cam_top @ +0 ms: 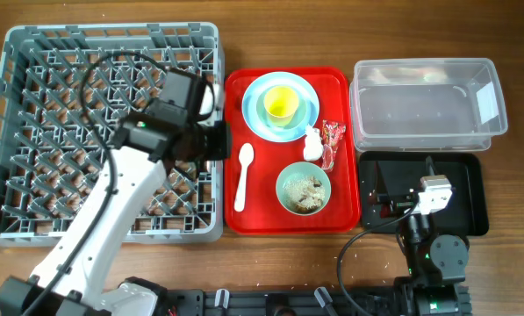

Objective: Sort waste into correct bins and load items into the dishwasher rack
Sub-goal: 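Move the left gripper back to the tray and grasp the white spoon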

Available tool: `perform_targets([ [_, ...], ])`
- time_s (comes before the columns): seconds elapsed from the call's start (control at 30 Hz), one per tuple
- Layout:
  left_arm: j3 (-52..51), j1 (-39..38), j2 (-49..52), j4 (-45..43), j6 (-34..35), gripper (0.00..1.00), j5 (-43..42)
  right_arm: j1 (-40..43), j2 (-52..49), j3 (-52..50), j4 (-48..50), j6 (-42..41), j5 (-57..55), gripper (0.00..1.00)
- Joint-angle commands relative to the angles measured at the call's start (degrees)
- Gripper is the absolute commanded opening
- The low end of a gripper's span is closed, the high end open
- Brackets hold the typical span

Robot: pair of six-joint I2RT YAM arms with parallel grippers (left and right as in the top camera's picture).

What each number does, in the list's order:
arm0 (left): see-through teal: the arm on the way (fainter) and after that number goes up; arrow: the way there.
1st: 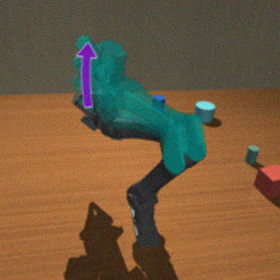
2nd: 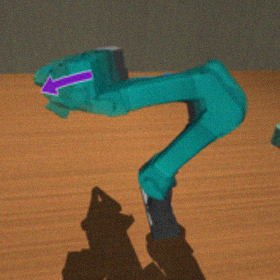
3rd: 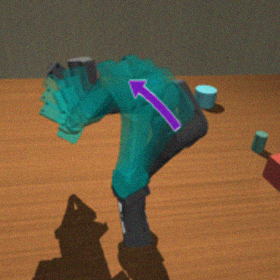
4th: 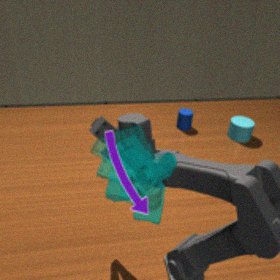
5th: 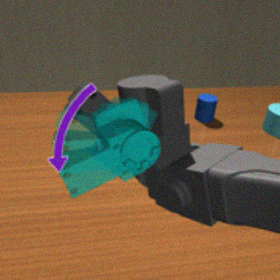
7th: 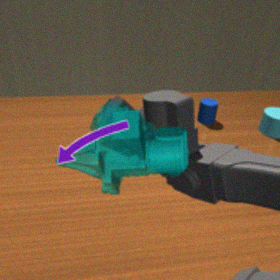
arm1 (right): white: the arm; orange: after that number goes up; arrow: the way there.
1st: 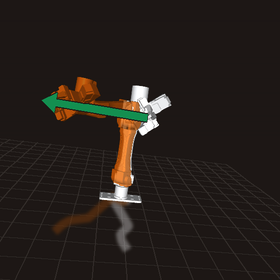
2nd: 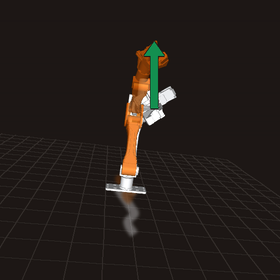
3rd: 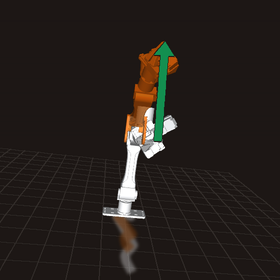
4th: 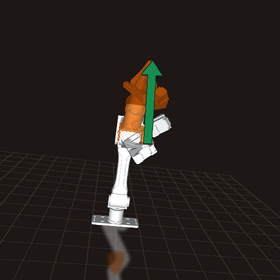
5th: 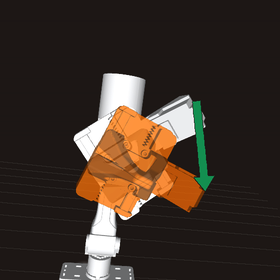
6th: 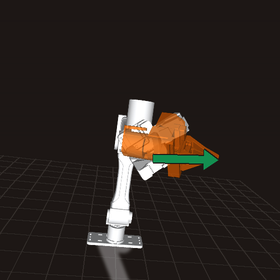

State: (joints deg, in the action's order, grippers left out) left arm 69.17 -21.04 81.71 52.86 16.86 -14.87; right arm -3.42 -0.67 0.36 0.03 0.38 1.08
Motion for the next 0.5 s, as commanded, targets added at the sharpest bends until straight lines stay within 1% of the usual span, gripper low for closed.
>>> perform_targets([
  [0.0,-3.0,-3.5,3.5,-2.4,0.4,0.09,-2.0,0.4,0.4,-0.1,0.2,1.0,0.5,1.00],
  [0.03,-3.0,-4.8,4.6,-3.2,1.3,0.07,-1.6,0.4,0.4,-0.1,0.2,1.0,0.5,1.00],
  [0.07,-3.0,-6.2,5.5,-3.7,4.4,0.04,1.2,0.4,0.4,-0.1,0.2,1.0,0.5,1.00],
  [0.1,-3.0,-7.2,6.1,-3.8,6.3,0.04,3.6,0.4,0.4,-0.1,0.2,1.0,0.5,1.00],
  [0.13,-3.0,-8.8,6.7,-4.0,8.3,0.04,7.3,0.4,0.4,-0.1,0.2,1.0,0.5,1.00],
  [0.17,-3.0,-11.6,7.8,-4.0,11.1,0.04,14.2,0.4,0.4,-0.1,0.2,1.0,0.5,1.00],
  [0.2,-3.0,-13.4,8.7,-4.1,12.4,0.06,18.0,0.4,0.4,-0.1,0.2,1.0,0.5,1.00],
  [0.23,-3.0,-15.8,10.4,-4.5,12.6,0.13,21.0,0.4,0.4,-0.1,0.3,0.9,0.5,1.00],
  [0.37,-3.0,-18.0,15.2,-6.2,12.6,0.18,21.5,0.4,0.4,-0.1,0.3,1.0,0.5,1.00],
  [0.47,-3.0,-18.0,18.4,-6.4,14.1,0.21,28.9,0.4,0.4,-0.1,0.2,1.0,0.5,1.00],
])
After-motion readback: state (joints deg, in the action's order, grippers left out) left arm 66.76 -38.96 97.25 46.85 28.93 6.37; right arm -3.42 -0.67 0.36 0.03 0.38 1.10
